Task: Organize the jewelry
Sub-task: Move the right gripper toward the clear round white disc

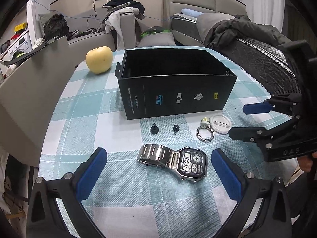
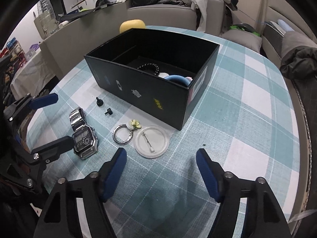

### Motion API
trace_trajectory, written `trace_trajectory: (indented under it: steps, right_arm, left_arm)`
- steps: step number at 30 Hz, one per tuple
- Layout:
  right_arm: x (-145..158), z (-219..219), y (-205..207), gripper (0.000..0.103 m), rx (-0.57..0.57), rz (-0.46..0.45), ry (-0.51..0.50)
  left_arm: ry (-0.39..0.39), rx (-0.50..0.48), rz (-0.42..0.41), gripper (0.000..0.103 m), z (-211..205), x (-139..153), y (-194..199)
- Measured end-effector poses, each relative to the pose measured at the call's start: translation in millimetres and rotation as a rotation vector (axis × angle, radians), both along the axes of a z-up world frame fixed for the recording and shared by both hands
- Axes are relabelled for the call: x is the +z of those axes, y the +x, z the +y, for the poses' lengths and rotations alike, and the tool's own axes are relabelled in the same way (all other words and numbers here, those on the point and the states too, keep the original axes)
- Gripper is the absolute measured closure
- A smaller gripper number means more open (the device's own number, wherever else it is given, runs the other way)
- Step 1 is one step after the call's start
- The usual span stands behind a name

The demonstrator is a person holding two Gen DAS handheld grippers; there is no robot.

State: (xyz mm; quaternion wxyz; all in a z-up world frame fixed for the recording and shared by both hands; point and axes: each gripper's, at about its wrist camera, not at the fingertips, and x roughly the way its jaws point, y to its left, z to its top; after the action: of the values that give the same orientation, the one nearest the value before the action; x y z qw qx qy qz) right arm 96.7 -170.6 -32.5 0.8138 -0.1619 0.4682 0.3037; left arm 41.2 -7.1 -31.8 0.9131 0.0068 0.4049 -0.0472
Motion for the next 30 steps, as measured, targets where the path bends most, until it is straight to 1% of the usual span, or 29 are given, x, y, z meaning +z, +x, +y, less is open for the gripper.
trace_trajectory:
  steps: [1,3,5,8,10,15,17,18,19,20,26,28,29,30]
  right_arm:
    - [-1,1,-1,0.037,0.006,-0.003,-0.007]
    - [-4,5,-1,0.038,0.016,-0.007,-0.020]
    - [-6,8,-3,0.044,0.029,-0.010,-0.033]
    - [-10,13,-4,0.046,0.045,-0.016,-0.055]
    - [-12,15,-6,0.051,0.056,-0.018,-0.066]
    - [-12,18,-6,0.051,0.057,-0.012,-0.060]
    - [-12,20,-4,0.052,0.059,-0.011,-0.055]
    - [-11,20,-4,0.055,0.058,-0.013,-0.052]
    - [-11,20,-4,0.061,0.050,-0.020,-0.048]
    - [-11,20,-3,0.064,0.045,-0.021,-0.045]
    - [-12,22,-9,0.065,0.052,-0.053,-0.050]
    - [-12,22,-9,0.066,0.057,-0.051,-0.048]
    - [-11,22,-8,0.080,0.058,-0.048,-0.044]
    - [-10,21,-8,0.091,0.063,-0.045,-0.036]
  left_arm:
    - [-0.002,0.001,0.001,0.001,0,0,0]
    - [-0.008,0.005,0.001,0.001,2,-1,1]
    - [-0.014,0.011,0.002,0.001,5,-1,2]
    - [-0.024,0.023,0.008,0.001,8,-1,4]
    - [-0.035,0.032,0.013,0.001,10,-1,4]
    - [-0.049,0.036,0.015,0.001,13,-1,6]
    - [-0.053,0.035,0.019,0.001,13,-2,6]
    - [-0.053,0.036,0.020,0.001,13,-2,6]
    - [-0.053,0.035,0.022,0.001,13,-2,7]
    - [-0.054,0.034,0.025,0.001,13,-3,7]
    - [-0.057,0.036,0.030,0.001,13,-4,8]
    - [-0.057,0.032,0.031,0.001,12,-4,8]
    - [-0.056,0.029,0.032,0.001,11,-4,9]
    - [-0.053,0.025,0.033,0.001,11,-4,9]
